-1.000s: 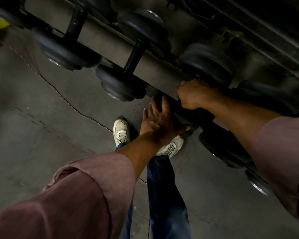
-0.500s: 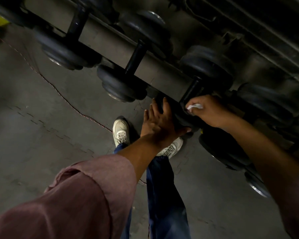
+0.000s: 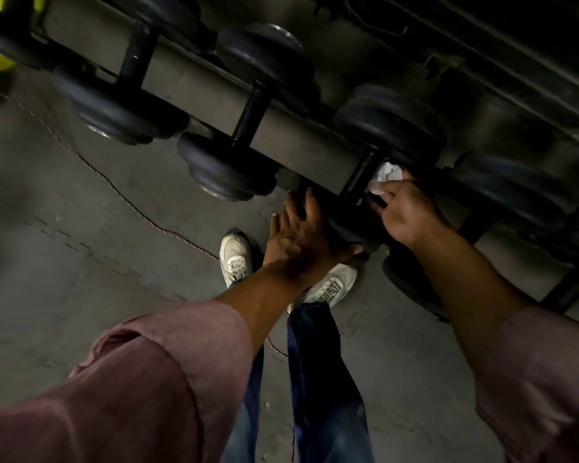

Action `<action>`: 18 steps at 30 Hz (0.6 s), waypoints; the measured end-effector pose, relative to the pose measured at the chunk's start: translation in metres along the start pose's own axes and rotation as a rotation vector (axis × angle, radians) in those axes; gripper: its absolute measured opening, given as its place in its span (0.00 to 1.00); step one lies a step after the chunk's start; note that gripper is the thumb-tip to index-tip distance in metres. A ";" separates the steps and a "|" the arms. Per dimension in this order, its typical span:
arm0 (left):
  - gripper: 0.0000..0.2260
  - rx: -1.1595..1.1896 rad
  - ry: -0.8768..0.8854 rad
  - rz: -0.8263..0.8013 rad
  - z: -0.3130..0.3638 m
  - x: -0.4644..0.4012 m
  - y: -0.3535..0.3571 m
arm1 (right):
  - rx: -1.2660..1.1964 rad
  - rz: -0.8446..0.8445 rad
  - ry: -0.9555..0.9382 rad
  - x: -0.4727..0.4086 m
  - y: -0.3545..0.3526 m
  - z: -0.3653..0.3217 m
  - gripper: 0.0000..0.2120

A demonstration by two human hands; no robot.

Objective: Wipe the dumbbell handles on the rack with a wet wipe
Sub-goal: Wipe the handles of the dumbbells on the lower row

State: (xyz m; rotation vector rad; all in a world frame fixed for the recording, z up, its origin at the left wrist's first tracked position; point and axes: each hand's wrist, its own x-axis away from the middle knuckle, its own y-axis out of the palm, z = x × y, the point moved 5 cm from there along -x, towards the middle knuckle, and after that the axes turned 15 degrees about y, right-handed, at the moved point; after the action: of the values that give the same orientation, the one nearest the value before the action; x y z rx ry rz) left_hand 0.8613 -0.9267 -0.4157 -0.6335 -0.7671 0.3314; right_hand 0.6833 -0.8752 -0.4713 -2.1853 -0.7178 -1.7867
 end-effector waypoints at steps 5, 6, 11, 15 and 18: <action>0.55 -0.020 -0.009 -0.003 -0.001 -0.002 0.000 | 0.278 0.014 0.071 -0.012 -0.004 0.009 0.27; 0.55 -0.032 -0.012 0.000 -0.002 -0.002 0.000 | 0.333 0.009 0.082 -0.016 -0.005 0.012 0.27; 0.55 -0.084 -0.027 -0.023 -0.002 -0.003 -0.001 | 0.649 0.072 0.087 -0.023 -0.002 0.015 0.30; 0.55 -0.109 -0.031 -0.037 -0.001 -0.003 -0.002 | 0.579 0.126 0.019 -0.008 0.006 0.004 0.15; 0.55 -0.105 -0.046 -0.048 0.000 -0.002 -0.003 | 0.291 0.079 -0.047 -0.009 0.003 -0.004 0.20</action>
State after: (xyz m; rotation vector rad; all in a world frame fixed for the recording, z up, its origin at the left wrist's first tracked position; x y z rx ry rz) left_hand 0.8599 -0.9295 -0.4148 -0.7068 -0.8463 0.2635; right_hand 0.6805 -0.8816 -0.4783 -2.0376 -0.8310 -1.4915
